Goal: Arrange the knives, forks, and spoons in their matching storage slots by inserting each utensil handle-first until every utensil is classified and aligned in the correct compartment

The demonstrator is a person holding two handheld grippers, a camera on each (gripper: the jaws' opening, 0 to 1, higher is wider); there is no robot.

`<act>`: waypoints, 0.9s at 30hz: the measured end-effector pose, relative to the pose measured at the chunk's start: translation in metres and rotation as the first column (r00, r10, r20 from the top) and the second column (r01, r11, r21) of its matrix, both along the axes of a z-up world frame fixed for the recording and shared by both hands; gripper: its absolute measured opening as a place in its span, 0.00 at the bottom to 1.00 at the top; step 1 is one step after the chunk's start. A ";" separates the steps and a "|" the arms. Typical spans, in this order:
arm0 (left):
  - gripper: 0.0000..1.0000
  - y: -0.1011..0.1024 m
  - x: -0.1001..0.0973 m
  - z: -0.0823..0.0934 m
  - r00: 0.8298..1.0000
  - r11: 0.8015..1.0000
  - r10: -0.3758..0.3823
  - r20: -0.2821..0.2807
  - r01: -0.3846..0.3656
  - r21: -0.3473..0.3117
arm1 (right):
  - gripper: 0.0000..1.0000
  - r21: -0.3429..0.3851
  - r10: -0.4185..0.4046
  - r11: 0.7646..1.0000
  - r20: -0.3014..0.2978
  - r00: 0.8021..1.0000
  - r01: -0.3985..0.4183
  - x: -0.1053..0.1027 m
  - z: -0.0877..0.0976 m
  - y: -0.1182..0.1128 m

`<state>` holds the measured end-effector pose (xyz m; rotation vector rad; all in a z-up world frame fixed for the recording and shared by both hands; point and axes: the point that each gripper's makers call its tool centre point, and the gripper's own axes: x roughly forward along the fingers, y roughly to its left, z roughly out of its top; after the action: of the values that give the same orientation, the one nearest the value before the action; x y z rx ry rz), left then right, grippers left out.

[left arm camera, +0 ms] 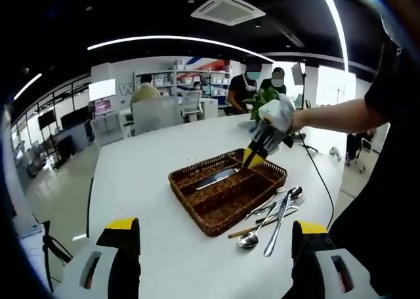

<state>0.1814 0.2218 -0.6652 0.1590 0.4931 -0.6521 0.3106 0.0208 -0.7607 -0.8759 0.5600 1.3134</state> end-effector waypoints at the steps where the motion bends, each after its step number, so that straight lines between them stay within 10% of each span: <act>1: 1.00 0.001 0.000 0.000 1.000 1.000 0.003 -0.002 -0.003 -0.001 | 0.02 0.000 0.000 1.000 0.000 1.000 0.000 0.000 -0.001 0.000; 27: 1.00 0.019 -0.001 0.002 0.998 0.998 0.054 0.009 -0.054 0.022 | 0.03 -0.017 0.004 1.000 -0.059 0.998 -0.005 0.000 -0.061 0.008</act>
<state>0.1801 0.2407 -0.6634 0.1686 0.4952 -0.5929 0.3109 0.0284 -0.8216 -0.8557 0.6166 1.3435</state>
